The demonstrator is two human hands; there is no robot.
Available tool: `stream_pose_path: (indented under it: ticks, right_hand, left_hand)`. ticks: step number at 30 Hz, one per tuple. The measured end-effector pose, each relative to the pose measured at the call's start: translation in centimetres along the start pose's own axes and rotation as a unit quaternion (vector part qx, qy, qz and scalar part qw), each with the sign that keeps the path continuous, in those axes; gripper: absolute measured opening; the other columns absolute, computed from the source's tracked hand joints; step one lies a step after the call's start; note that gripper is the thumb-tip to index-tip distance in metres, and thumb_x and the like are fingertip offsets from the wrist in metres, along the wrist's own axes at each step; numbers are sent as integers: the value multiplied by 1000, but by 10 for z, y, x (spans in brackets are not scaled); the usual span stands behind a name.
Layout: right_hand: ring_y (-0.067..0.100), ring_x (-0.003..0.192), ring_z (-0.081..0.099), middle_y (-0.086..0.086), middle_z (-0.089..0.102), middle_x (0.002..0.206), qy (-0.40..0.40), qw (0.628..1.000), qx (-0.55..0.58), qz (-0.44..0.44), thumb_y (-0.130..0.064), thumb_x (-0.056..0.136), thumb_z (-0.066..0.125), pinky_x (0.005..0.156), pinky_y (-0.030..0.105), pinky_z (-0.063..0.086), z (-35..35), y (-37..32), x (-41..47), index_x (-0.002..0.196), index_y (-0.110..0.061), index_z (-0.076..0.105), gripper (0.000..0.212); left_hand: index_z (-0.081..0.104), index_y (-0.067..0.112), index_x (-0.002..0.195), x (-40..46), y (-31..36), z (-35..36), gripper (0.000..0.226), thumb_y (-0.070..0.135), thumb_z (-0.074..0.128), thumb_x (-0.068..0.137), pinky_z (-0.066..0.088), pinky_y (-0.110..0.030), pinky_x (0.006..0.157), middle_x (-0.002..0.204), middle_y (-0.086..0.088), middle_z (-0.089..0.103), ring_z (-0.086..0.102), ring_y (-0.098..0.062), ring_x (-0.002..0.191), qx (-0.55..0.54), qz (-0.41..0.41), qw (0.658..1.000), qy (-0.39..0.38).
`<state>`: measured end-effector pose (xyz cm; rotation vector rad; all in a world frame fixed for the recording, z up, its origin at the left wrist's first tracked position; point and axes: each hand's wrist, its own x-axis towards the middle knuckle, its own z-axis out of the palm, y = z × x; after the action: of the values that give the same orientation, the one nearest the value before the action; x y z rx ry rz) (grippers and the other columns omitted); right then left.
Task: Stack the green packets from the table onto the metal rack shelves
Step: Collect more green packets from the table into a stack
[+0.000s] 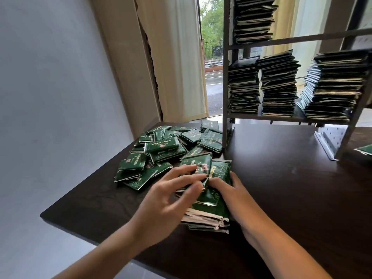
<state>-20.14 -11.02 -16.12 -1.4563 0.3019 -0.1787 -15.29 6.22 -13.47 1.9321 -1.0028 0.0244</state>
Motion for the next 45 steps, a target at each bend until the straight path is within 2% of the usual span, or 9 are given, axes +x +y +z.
stream_pose_path:
  ticks: [3, 5, 8, 11, 21, 28, 36, 38, 45]
  right_hand:
    - [17, 89, 76, -5, 78, 99, 0, 1000, 1, -1, -43, 81, 73, 94, 46, 57, 1, 2, 2, 116, -37, 59, 38]
    - [18, 89, 76, -4, 78, 101, -7, 1000, 8, -6, -51, 72, 75, 94, 47, 56, 3, 0, 1, 119, -39, 59, 51]
    - [17, 91, 76, -7, 77, 102, -19, 1000, 2, -11, -53, 71, 71, 95, 47, 56, 3, 1, 0, 118, -43, 57, 50]
    - [13, 91, 75, -11, 77, 99, -23, 1000, 5, -21, -39, 92, 61, 95, 46, 55, 1, 2, -1, 119, -44, 57, 28]
    - [15, 102, 72, -9, 73, 112, -30, 999, 25, -37, -43, 102, 46, 97, 47, 54, 6, 1, -1, 134, -49, 48, 33]
    - [17, 77, 76, -5, 77, 88, -7, 997, 69, -42, -28, 104, 46, 58, 27, 58, 3, -4, 1, 135, -42, 47, 34]
    - [16, 96, 73, -6, 70, 116, 53, 996, -34, -55, -64, 91, 47, 92, 47, 57, 10, -1, -2, 114, -65, 45, 23]
    - [14, 110, 66, -10, 62, 130, 67, 991, -87, -77, -82, 73, 38, 99, 47, 52, 10, -1, -4, 116, -68, 41, 46]
    - [7, 112, 60, -18, 58, 121, 89, 979, -117, -139, -71, 81, 44, 99, 45, 51, 10, 1, -9, 125, -65, 44, 44]
  left_hand:
    - [76, 26, 109, 12, -1, -5, 19, 22, 64, 95, 48, -15, 96, 123, 14, 70, 62, -4, 119, -93, -45, 992, 75]
    - [63, 27, 126, 19, 2, -10, 44, 12, 77, 86, 51, -15, 90, 129, 13, 65, 63, 4, 113, -115, -107, 983, 99]
    - [38, 33, 146, 26, 8, -13, 94, 31, 88, 67, 47, -28, 102, 139, 13, 51, 57, -2, 117, -158, -264, 951, 15]
    - [49, 18, 139, 26, 10, -11, 78, 26, 83, 70, 48, -52, 107, 123, -5, 71, 69, -26, 111, -287, -334, 896, -58]
    - [78, 4, 102, 20, 13, 0, 33, 23, 61, 81, 57, -37, 83, 107, -18, 73, 71, -31, 87, -443, -383, 807, -70]
    - [80, 5, 97, 22, 17, 4, 31, 22, 66, 75, 55, -39, 90, 108, -19, 74, 73, -32, 88, -453, -381, 804, -58]
    - [74, 0, 113, 26, 6, 16, 43, 13, 72, 72, 53, -50, 97, 117, -24, 70, 70, -38, 100, -471, -370, 801, 11]
    - [71, 0, 116, 30, 4, 18, 46, 13, 73, 72, 55, -50, 94, 116, -24, 71, 71, -39, 98, -473, -361, 803, 34]
    - [78, 5, 93, 36, -5, 16, 27, 24, 62, 83, 61, -39, 72, 97, -19, 75, 73, -32, 79, -513, -341, 783, 81]
